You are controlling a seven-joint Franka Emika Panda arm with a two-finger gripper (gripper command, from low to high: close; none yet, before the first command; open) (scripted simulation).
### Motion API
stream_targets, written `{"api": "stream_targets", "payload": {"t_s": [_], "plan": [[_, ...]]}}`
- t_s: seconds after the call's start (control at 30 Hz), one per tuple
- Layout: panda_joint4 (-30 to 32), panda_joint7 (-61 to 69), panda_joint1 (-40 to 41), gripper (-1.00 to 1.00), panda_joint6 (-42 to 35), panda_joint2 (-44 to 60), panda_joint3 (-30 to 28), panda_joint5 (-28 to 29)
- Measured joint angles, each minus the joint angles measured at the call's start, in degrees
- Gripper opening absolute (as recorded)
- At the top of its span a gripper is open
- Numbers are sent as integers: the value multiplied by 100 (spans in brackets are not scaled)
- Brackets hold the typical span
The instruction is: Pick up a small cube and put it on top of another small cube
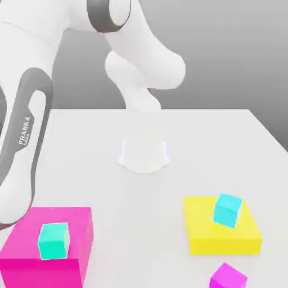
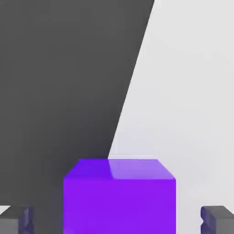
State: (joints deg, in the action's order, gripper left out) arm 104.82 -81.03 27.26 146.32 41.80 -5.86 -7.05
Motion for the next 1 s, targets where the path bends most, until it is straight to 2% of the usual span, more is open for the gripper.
{"api": "stream_targets", "payload": {"t_s": [0.17, 0.3, 0.53, 0.8, 0.93, 0.97, 1.0], "plan": [[3, 10, -5, -100, -9, -14, -8, -18], [228, -105, -92, -100, -491, -724, -86, 27], [1307, -1572, -666, -100, -859, -2237, -142, -148], [2612, -3975, -1338, -100, -1176, -3856, -80, 497], [2987, -4407, -1407, -100, -625, -3653, -76, 611], [3044, -4395, -1408, 100, -423, -3505, -68, 577], [3044, -4395, -1408, 100, -423, -3505, -68, 577]]}}
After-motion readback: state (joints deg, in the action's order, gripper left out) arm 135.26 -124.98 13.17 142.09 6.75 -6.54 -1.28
